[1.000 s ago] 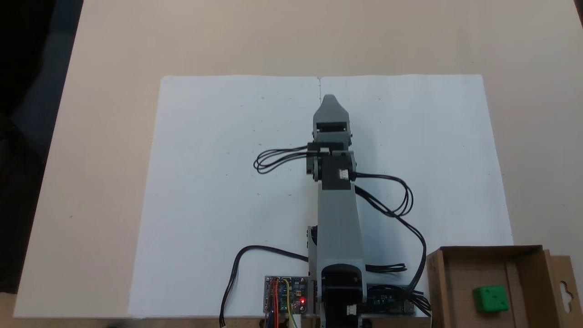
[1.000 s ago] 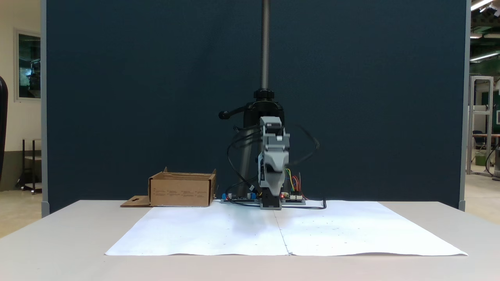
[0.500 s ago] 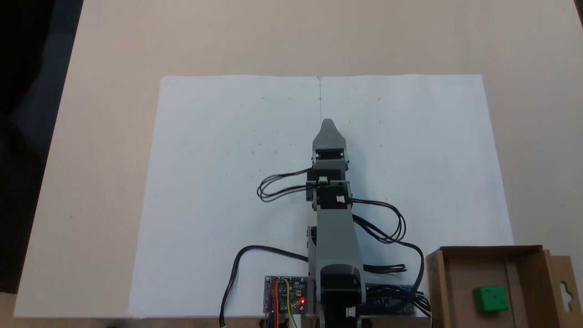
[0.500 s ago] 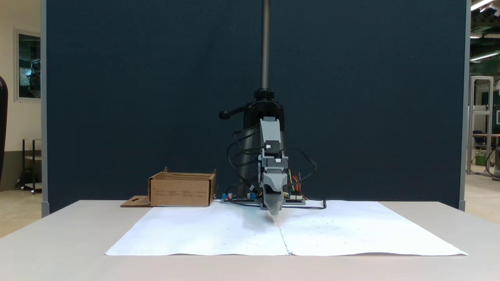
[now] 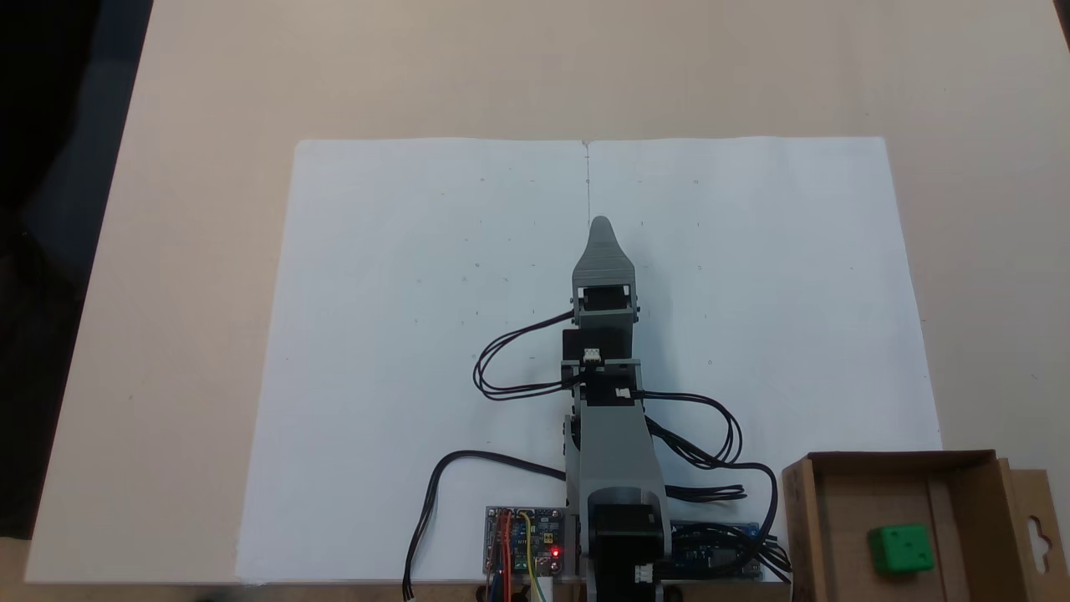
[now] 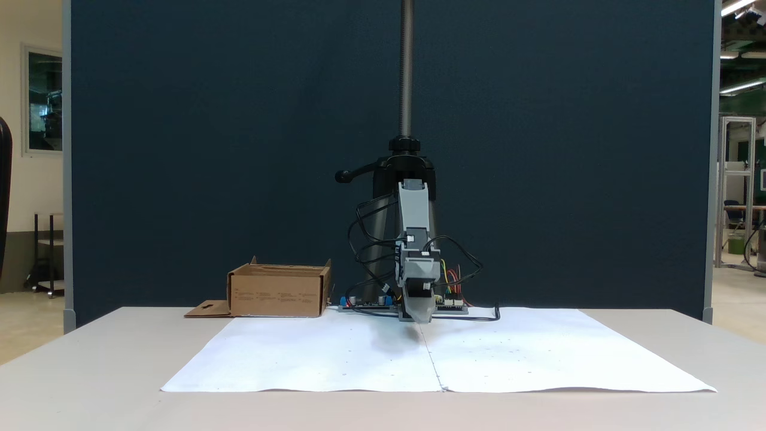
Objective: Grasp a green dice and put it in the bin.
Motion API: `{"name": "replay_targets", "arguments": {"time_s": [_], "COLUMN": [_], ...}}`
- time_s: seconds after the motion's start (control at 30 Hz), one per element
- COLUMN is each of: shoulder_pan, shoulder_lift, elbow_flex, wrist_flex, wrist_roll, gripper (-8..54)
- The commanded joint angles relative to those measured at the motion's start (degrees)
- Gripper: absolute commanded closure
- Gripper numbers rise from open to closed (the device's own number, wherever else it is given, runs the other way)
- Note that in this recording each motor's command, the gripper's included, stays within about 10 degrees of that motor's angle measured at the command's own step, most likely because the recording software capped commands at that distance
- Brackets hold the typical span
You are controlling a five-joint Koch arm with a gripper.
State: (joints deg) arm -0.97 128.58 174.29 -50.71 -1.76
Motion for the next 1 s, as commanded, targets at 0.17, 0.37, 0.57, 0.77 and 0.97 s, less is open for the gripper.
{"name": "replay_targets", "arguments": {"time_s": [0.17, 0.37, 0.57, 0.77, 0.97], "shoulder_pan": [-0.18, 0.53, 0.53, 0.7, 0.79], "shoulder_lift": [6.42, 6.42, 6.42, 6.42, 6.42], "elbow_flex": [5.1, 5.1, 5.1, 5.1, 5.1], "wrist_flex": [-15.71, -23.89, -29.53, -29.71, -29.79], "wrist_roll": [1.41, 1.41, 1.41, 1.32, 1.41], "gripper": [-0.3, -0.4, -0.4, -0.4, 0.0]}}
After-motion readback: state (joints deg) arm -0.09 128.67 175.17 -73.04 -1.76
